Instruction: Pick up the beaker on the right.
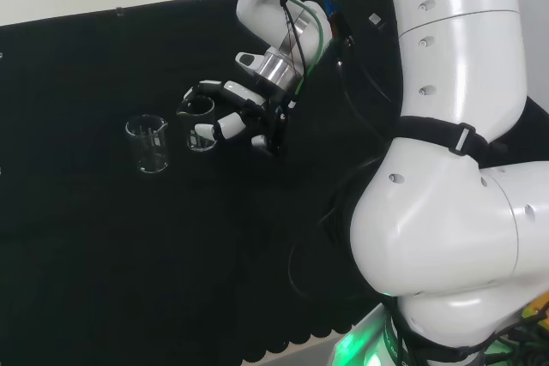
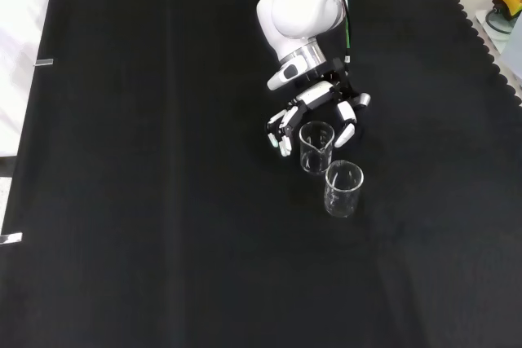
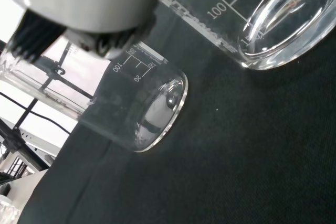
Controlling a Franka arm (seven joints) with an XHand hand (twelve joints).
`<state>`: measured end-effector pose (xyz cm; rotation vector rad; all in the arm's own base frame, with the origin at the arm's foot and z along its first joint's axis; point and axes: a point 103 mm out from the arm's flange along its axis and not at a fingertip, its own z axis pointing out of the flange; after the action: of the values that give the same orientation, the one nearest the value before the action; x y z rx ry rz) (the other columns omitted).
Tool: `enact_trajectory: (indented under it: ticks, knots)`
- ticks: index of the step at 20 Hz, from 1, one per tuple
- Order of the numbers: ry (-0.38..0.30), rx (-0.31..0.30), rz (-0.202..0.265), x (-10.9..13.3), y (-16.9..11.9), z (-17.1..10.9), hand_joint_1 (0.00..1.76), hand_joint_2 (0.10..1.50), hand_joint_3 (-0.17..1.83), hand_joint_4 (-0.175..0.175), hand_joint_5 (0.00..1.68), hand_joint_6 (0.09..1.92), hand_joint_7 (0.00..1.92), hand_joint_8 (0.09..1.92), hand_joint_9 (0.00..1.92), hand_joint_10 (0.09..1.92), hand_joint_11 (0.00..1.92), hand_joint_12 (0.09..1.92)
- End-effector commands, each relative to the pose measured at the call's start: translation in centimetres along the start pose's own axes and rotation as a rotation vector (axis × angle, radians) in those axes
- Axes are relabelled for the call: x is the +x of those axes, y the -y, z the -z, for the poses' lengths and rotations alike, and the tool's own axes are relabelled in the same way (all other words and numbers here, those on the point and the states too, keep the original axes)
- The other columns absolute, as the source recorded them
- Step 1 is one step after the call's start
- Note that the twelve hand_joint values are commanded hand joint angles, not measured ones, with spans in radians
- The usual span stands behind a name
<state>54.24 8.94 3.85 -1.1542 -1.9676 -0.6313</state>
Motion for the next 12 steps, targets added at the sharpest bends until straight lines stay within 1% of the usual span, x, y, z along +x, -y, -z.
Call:
enact_trajectory:
  ticks: [1,12]
  knots:
    - [-0.012,0.005,0.005,-0.04,-0.01,-0.12,0.98,0.34,1.09,-0.034,0.31,0.83,0.52,0.68,0.55,0.60,0.03,1.34]
    - [-0.025,0.024,0.009,-0.20,0.07,-0.66,0.95,0.32,1.11,-0.035,0.31,0.80,0.51,0.70,0.54,0.61,0.02,1.34]
